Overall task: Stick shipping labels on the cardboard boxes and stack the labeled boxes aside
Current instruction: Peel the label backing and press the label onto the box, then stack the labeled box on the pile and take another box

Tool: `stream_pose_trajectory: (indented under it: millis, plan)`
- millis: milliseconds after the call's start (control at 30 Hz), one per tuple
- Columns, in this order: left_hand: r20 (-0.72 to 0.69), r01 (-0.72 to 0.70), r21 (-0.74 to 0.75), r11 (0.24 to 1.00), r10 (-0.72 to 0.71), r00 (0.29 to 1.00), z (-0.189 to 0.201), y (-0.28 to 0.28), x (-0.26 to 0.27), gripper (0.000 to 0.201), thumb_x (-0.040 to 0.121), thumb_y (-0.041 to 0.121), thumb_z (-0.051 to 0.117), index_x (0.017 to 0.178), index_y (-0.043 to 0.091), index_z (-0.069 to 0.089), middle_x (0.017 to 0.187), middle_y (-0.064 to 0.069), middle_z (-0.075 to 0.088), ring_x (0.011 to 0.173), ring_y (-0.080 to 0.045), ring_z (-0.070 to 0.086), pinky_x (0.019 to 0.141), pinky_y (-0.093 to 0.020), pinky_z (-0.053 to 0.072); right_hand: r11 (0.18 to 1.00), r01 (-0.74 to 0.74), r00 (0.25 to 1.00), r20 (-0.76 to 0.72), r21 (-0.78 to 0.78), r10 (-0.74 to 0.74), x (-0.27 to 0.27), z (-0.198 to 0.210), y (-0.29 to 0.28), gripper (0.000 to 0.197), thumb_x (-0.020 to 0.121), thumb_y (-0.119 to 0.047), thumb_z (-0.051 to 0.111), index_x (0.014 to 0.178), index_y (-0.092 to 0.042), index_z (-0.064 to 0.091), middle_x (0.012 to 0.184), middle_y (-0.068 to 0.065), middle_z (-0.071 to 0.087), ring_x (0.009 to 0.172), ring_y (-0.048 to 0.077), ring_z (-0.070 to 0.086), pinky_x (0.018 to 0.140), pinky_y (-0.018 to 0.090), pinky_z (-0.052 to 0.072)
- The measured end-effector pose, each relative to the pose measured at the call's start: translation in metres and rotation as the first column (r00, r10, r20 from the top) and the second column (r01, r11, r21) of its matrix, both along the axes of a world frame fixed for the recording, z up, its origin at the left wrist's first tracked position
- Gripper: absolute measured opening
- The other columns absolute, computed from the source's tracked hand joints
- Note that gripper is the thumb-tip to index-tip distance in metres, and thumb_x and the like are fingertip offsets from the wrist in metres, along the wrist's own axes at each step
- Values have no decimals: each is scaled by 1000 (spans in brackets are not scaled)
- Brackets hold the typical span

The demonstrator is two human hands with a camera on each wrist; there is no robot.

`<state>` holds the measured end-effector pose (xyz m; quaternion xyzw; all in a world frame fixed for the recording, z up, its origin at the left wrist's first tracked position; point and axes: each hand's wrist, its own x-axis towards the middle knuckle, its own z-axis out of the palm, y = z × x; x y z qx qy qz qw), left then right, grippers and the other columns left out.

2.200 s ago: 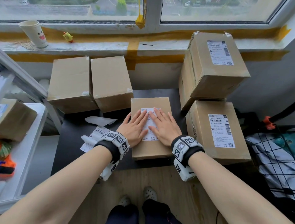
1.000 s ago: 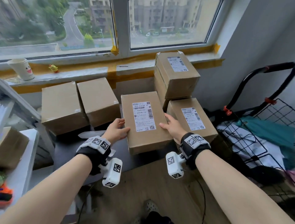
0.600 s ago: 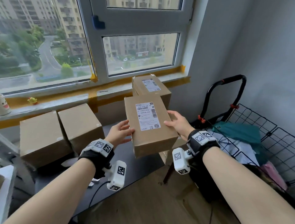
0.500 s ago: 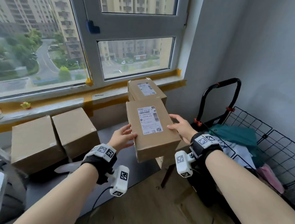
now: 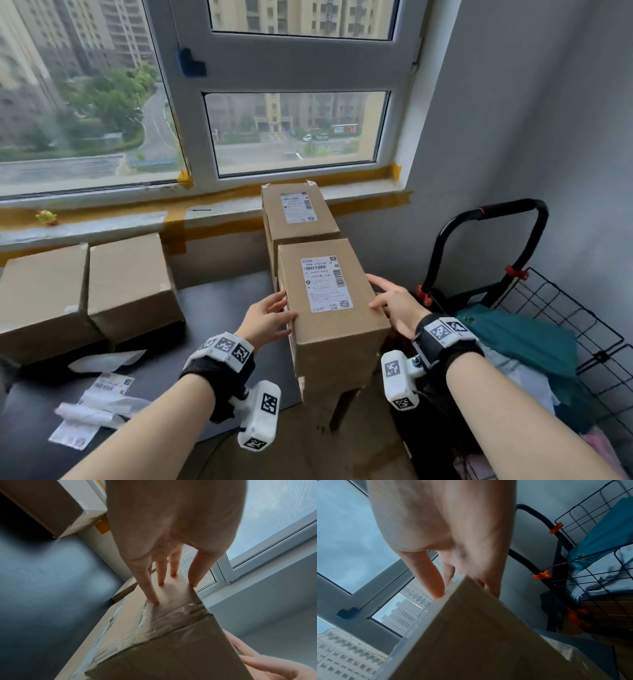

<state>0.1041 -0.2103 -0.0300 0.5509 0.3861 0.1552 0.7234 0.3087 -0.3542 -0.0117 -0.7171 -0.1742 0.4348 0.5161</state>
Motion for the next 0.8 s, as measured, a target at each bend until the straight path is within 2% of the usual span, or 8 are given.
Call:
stream_pose_trajectory:
  millis: [200, 333, 400, 467, 533, 567, 667, 800]
  plan:
    - [-20, -55, 55, 997, 56, 998, 6, -10, 15, 56, 89, -1, 57, 141, 17, 42, 134, -4, 56, 110, -18, 57, 72, -23, 54, 999, -49, 999, -20, 0, 49, 19, -1, 5, 68, 82, 11, 38, 142, -22, 41, 117, 14, 64, 111, 30, 57, 82, 34, 48]
    - [-18, -78, 88, 993, 80, 997, 9, -18, 17, 54, 91, -2, 54, 141, 15, 42, 136, -2, 54, 109, -18, 56, 57, -13, 55, 996, -91, 995, 30, 2, 91, 22, 3, 1, 62, 87, 10, 38, 140, -23, 42, 107, 8, 64, 91, 17, 60, 67, 27, 45]
    - [-48, -73, 151, 986, 81, 996, 11, -20, 18, 51, 92, 1, 53, 141, 13, 42, 135, -4, 53, 107, -18, 55, 54, -10, 52, 994, -110, 989, 99, -10, 111, 21, 5, 1, 62, 87, 10, 41, 141, -20, 41, 120, 8, 61, 97, 16, 58, 71, 26, 44]
    - [-171, -16, 328, 945, 76, 982, 12, -20, 17, 46, 94, 11, 53, 139, 12, 44, 134, -6, 55, 106, -16, 56, 68, -14, 54, 992, -124, 967, 220, -37, 129, 19, 7, 2, 62, 86, 10, 45, 142, -15, 40, 135, 9, 53, 112, 18, 52, 85, 27, 44]
    - [-357, 127, 520, 845, 80, 931, 14, -15, 12, 44, 95, 24, 51, 137, 12, 45, 136, -9, 54, 117, -19, 55, 96, -29, 48, 981, -149, 903, 388, -124, 186, 14, 12, 4, 60, 86, 5, 49, 141, -15, 41, 140, 7, 50, 118, 17, 49, 94, 30, 42]
    - [-454, 212, 575, 790, 92, 886, 15, -12, 8, 45, 96, 28, 49, 138, 13, 44, 137, -9, 53, 123, -22, 52, 103, -33, 43, 969, -158, 854, 467, -187, 230, 11, 16, 5, 58, 86, -1, 51, 141, -18, 42, 140, 5, 50, 121, 19, 49, 98, 33, 43]
    - [-640, 423, 647, 634, 150, 754, 27, 1, -9, 45, 97, 33, 41, 140, 19, 39, 138, -9, 51, 126, -26, 50, 103, -34, 39, 919, -139, 690, 629, -369, 357, -6, 29, 8, 53, 89, -15, 49, 141, -22, 41, 143, 5, 47, 129, 25, 46, 107, 38, 39]
    - [-708, 553, 680, 481, 232, 667, 47, 19, -40, 42, 97, 33, 37, 136, 17, 42, 134, -9, 53, 122, -28, 51, 98, -38, 42, 856, -123, 473, 729, -503, 496, -40, 48, 22, 46, 94, -22, 47, 140, -20, 43, 145, 5, 44, 130, 27, 45, 109, 41, 35]
